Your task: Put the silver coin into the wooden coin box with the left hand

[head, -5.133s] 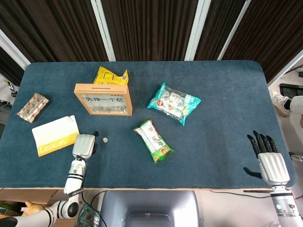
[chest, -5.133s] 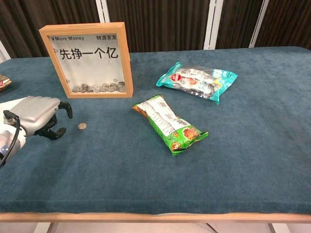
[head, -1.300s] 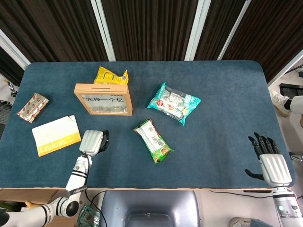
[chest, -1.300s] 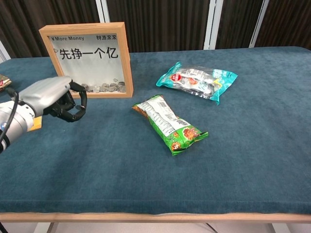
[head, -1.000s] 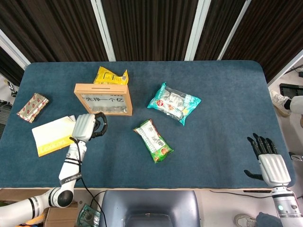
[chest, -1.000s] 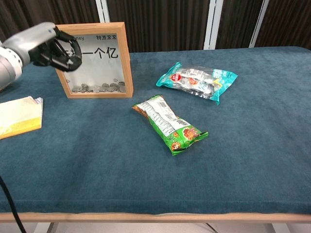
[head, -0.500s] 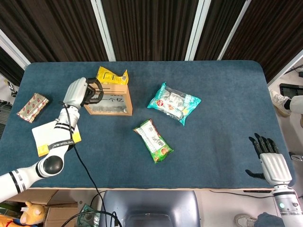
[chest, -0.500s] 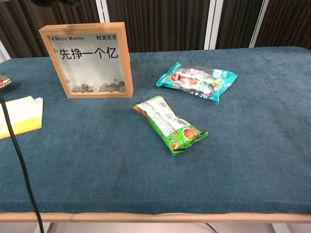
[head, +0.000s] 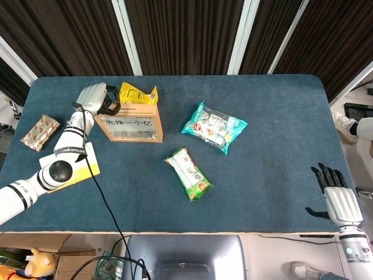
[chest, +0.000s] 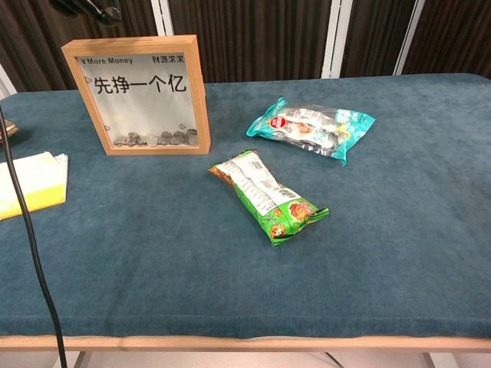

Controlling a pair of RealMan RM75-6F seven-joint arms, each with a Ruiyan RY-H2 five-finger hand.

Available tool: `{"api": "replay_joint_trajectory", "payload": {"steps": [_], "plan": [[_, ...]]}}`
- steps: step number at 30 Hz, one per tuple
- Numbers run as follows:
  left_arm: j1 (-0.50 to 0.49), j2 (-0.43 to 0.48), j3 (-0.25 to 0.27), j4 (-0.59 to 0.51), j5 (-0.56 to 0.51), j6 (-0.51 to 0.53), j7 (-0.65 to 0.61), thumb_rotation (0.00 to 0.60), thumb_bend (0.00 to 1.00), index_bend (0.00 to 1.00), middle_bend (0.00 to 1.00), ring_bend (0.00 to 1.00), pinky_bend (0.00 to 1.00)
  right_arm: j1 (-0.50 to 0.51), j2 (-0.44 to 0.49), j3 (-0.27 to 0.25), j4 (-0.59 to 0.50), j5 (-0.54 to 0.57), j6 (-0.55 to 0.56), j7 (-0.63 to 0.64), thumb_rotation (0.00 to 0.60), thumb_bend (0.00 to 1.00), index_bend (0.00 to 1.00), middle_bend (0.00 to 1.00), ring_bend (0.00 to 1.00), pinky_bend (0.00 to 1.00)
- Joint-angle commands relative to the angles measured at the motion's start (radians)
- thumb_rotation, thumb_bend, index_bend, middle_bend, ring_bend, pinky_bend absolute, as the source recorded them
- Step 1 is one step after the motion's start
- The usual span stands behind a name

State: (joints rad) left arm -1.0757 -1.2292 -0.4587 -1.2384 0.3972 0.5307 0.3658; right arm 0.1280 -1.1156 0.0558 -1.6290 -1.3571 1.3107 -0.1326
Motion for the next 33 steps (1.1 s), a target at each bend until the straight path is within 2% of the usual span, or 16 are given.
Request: {"api": "replay_joint_trajectory", "payload": {"steps": [1,15,33], "plan": [[-0.019,0.004,0.030,0.026,-0.003,-0.020,-0.030,0.600,0.66,0.69,1.00,1.00,1.00,0.004,-0.003,0.000,0.002,0.005,-0.009,-0.006,0.600,0.21,0.00,0.00,0.00,0.00],[-0.061,0.007,0.126,0.044,0.022,-0.018,-0.096,0.600,0.64,0.69,1.00,1.00,1.00,0.004,0.001,-0.001,0.000,0.001,-0.005,0.003,0.600,0.21,0.00,0.00,0.00,0.00],[-0.135,-0.010,0.218,0.069,-0.027,-0.013,-0.103,0.600,0.61,0.68,1.00,1.00,1.00,0.003,0.005,-0.002,-0.001,0.002,-0.004,0.009,0.600,0.21,0.00,0.00,0.00,0.00]]}}
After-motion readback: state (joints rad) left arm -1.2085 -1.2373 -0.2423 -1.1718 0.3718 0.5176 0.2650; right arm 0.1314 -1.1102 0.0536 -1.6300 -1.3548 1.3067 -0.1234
